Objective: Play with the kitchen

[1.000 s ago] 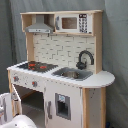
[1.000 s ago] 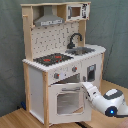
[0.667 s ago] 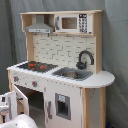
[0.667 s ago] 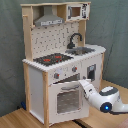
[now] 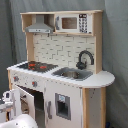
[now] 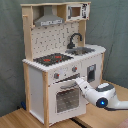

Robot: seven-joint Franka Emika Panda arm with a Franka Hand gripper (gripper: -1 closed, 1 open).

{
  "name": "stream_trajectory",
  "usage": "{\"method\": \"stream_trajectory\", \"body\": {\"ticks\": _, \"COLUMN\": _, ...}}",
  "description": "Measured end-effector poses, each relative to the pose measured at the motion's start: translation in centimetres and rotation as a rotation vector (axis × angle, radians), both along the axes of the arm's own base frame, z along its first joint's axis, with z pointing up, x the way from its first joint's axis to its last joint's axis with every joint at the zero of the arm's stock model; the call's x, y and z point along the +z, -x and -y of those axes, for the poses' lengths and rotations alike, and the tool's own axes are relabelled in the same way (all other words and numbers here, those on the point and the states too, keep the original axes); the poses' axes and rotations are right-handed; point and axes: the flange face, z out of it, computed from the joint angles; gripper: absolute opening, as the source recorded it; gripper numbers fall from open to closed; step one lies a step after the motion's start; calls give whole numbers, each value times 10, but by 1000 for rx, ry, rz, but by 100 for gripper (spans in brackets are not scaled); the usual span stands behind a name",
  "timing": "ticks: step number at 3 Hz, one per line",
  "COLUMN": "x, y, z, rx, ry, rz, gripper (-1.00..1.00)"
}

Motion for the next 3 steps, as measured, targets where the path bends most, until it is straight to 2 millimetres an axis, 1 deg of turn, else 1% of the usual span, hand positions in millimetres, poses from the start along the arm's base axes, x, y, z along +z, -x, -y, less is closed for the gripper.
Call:
{"method": "stream_trajectory", "body": {"ticks": 1, "x": 4, "y": -22, "z": 8, "rx": 12, "ry": 21, "rz": -27, "gripper": 100}}
{"method": "stream_trajectory", "body": {"ticks": 2, "x": 8, "y": -38, "z": -5, "rx": 47, "ry": 67, "rz": -54, "gripper": 100}}
{"method": "stream_trajectory", "body": {"ticks": 3, "x": 12, "y": -57, "z": -16, "rx": 54, "ry": 103, "rz": -70, "gripper": 100}}
